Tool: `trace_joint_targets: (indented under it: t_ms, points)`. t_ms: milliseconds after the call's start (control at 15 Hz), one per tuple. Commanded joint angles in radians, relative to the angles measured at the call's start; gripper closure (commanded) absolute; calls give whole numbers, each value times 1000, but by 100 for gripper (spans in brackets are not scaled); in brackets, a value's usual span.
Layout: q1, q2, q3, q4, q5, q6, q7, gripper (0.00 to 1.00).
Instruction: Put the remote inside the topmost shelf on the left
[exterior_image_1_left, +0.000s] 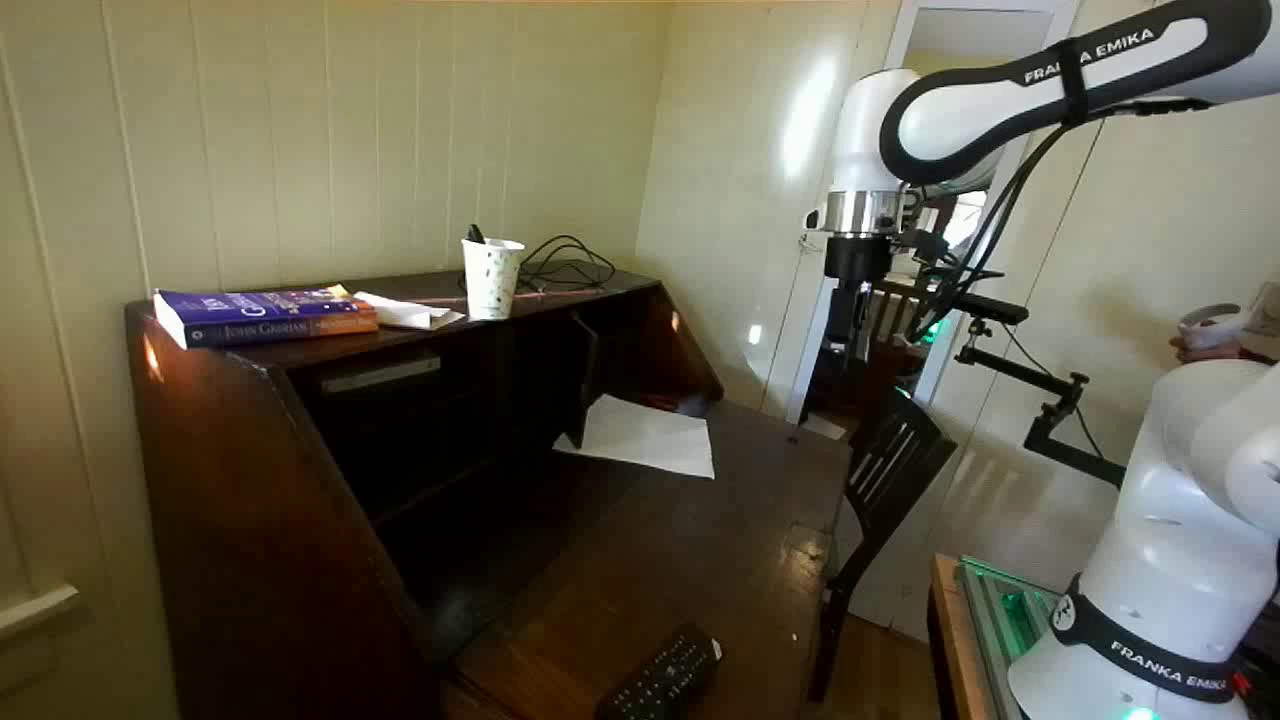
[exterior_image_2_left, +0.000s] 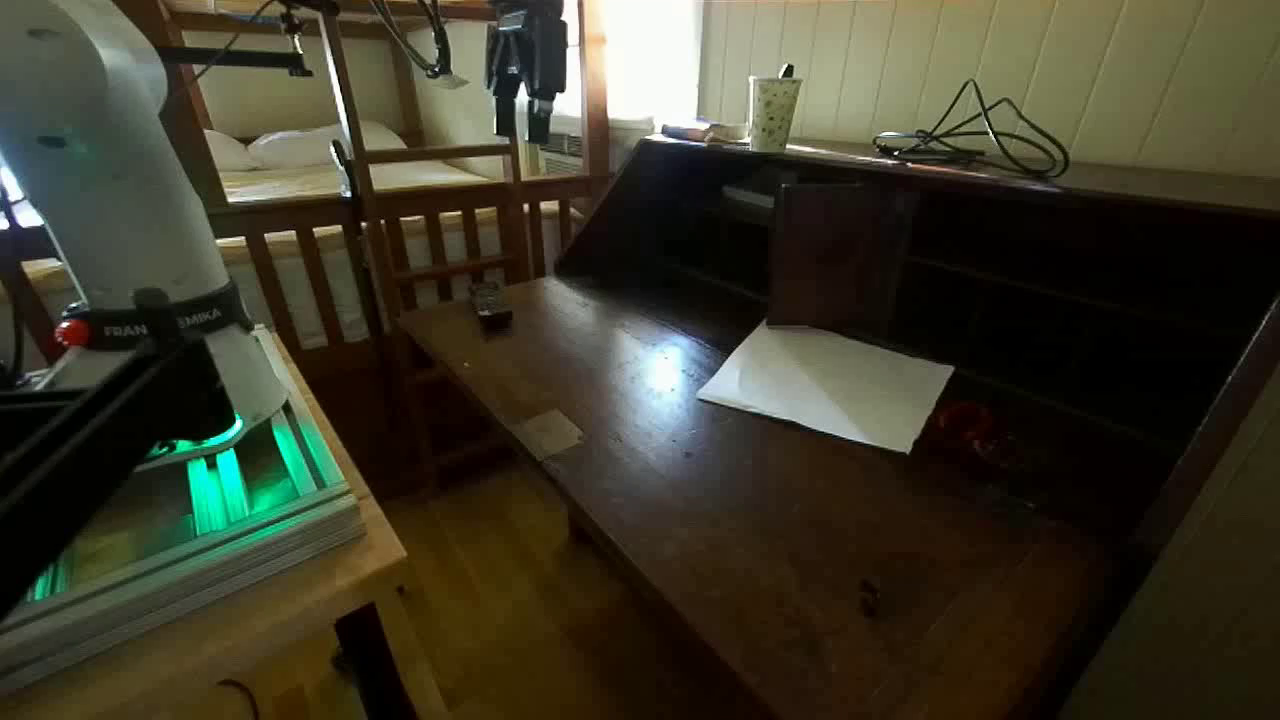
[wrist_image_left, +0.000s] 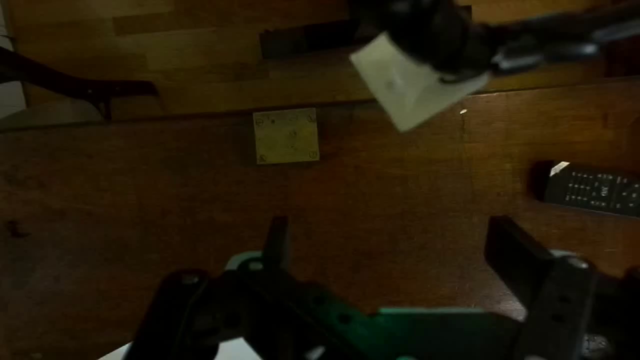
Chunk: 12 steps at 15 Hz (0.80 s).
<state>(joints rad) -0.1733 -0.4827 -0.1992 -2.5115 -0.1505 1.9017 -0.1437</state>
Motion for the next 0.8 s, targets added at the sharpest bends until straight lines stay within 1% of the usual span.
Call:
trace_joint_targets:
  t_ms: [0,267,333,400,533,733]
  points:
    - [-3,1,2,1,1,-1,-1,0]
    - [-3,1,2,1,1,-1,-1,0]
    - [2,3,18,-15,-32,20,-8,0]
    - [19,5,36,-39,-71,27,-50,0]
    - [51,12,59,-80,-81,36,-80,0]
    - [110,63,106,-136,-88,82,-107,0]
